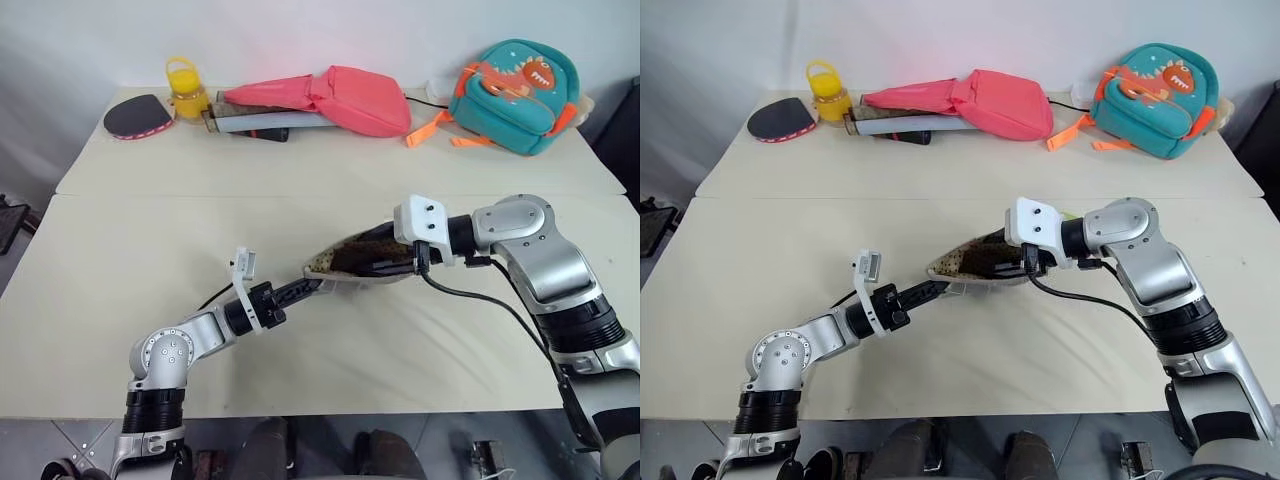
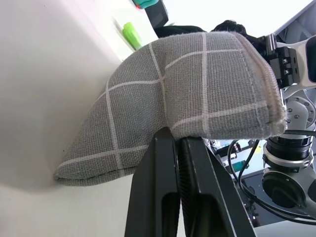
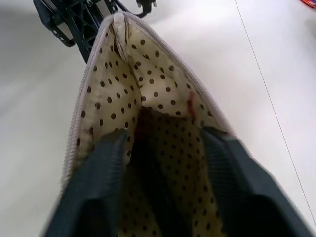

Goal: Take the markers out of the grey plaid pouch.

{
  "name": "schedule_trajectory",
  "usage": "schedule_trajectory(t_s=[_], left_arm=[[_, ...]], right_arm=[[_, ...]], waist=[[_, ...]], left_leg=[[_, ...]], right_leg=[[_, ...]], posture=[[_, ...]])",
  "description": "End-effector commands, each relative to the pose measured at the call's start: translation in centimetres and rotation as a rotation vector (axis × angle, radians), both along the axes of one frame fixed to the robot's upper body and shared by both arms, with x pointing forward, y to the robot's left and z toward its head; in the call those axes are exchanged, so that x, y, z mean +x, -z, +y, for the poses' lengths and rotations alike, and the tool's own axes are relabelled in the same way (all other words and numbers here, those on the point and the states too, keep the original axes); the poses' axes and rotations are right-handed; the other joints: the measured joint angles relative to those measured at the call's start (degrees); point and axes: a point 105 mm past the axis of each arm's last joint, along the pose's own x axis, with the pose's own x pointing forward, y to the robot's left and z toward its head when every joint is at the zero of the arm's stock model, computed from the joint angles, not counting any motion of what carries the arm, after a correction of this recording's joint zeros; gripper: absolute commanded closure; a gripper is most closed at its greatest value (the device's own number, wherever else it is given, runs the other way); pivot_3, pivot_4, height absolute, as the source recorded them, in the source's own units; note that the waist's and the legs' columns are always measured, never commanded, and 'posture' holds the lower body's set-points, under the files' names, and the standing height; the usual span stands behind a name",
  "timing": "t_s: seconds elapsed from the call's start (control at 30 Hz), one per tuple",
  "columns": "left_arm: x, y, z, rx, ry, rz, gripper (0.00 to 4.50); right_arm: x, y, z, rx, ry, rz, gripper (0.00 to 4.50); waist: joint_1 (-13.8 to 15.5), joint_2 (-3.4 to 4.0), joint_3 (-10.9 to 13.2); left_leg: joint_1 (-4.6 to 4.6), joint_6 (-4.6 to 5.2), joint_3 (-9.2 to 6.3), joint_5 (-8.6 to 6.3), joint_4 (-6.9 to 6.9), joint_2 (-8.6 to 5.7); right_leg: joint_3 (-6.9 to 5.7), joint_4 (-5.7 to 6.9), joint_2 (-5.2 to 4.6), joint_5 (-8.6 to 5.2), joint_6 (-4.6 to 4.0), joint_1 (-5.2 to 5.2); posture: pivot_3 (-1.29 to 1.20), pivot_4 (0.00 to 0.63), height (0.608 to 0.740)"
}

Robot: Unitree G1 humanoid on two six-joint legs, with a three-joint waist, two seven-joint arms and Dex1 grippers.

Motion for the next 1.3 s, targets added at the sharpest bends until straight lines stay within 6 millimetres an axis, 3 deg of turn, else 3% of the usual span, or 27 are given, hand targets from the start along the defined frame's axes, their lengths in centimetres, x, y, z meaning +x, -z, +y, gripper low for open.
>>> schedule_trajectory(t_s=[0.03, 0.37, 0.73, 0.87, 0.93, 0.97, 1.1, 1.2, 1.3], left_arm=[[-0.3, -0.6, -0.4, -0.001, 0.023, -0.029, 4.5], [-0.4, -0.7, -0.7, -0.005, 0.041, -0.024, 4.5], [-0.4, -0.5, -0.6, -0.001, 0.045, -0.015, 4.5], [-0.3, -0.6, -0.7, -0.003, 0.042, -0.02, 4.5], [-0.3, -0.7, -0.7, -0.004, 0.04, -0.022, 4.5], [-0.3, -0.6, -0.6, -0.003, 0.036, -0.021, 4.5], [-0.4, -0.4, -0.4, 0.006, 0.024, -0.021, 4.5], [-0.3, -0.5, -0.1, 0.003, 0.011, -0.021, 4.5], [-0.1, -0.4, 0.1, 0.005, 0.0, -0.022, 4.5]], right_arm=[[0.1, 0.2, 0.2, -0.055, -0.016, -0.051, 2.78], [2.1, 3.2, 1.7, -0.215, -0.025, -0.168, 2.78], [3.4, 5.1, 1.9, -0.307, -0.038, -0.176, 2.78], [3.1, 8.1, 1.0, -0.387, -0.043, -0.081, 2.78], [2.9, 8.6, 0.9, -0.397, -0.051, -0.059, 2.78], [2.8, 8.4, 0.8, -0.386, -0.049, -0.059, 2.78], [2.7, 5.9, 1.0, -0.265, -0.027, -0.083, 3.95], [2.0, 3.4, 0.7, -0.194, -0.028, -0.093, 3.98], [1.2, 2.2, 0.2, -0.141, -0.025, -0.067, 3.98]], waist=[[-0.04, 0.0, 0.0], [-0.55, 0.0, 0.0], [-1.01, 0.0, 0.0], [-1.05, -0.01, -0.01], [-1.05, -0.03, -0.02], [-1.05, -0.03, -0.02], [-1.04, -0.06, -0.04], [-0.99, -0.06, -0.03], [-0.85, -0.06, -0.03]], left_leg=[[0.0, 0.0, 0.0, 0.0, 0.0, 0.0], [0.0, -0.03, -0.01, 0.02, 0.01, 0.0], [0.05, -0.04, -0.02, 0.04, 0.01, 0.02], [0.05, -0.05, -0.02, 0.04, 0.02, 0.02], [0.1, -0.05, -0.03, 0.04, 0.01, 0.03], [0.11, -0.05, -0.03, 0.04, 0.02, 0.03], [0.11, -0.05, -0.02, 0.04, 0.03, 0.03], [0.09, -0.05, -0.03, 0.04, 0.02, 0.03], [0.06, -0.04, -0.03, 0.03, 0.01, 0.02]], right_leg=[[0.0, 0.0, 0.0, 0.0, 0.0, 0.0], [0.0, 0.04, 0.01, 0.0, 0.0, -0.01], [0.02, 0.1, 0.04, 0.0, 0.0, 0.0], [0.02, 0.13, 0.04, 0.0, 0.0, 0.01], [0.03, 0.13, 0.05, 0.0, 0.0, 0.04], [0.03, 0.13, 0.05, 0.0, 0.0, 0.05], [0.05, 0.12, 0.04, 0.0, 0.0, 0.06], [0.05, 0.13, 0.04, 0.0, 0.0, 0.04], [0.04, 0.12, 0.03, 0.0, 0.0, 0.03]], posture=[[0.0, 0.15, 0.74], [0.0, 0.15, 0.74], [0.0, 0.15, 0.74], [0.0, 0.15, 0.74], [0.0, 0.15, 0.74], [0.0, 0.15, 0.74], [0.0, 0.15, 0.74], [0.0, 0.15, 0.74], [0.0, 0.15, 0.74]])
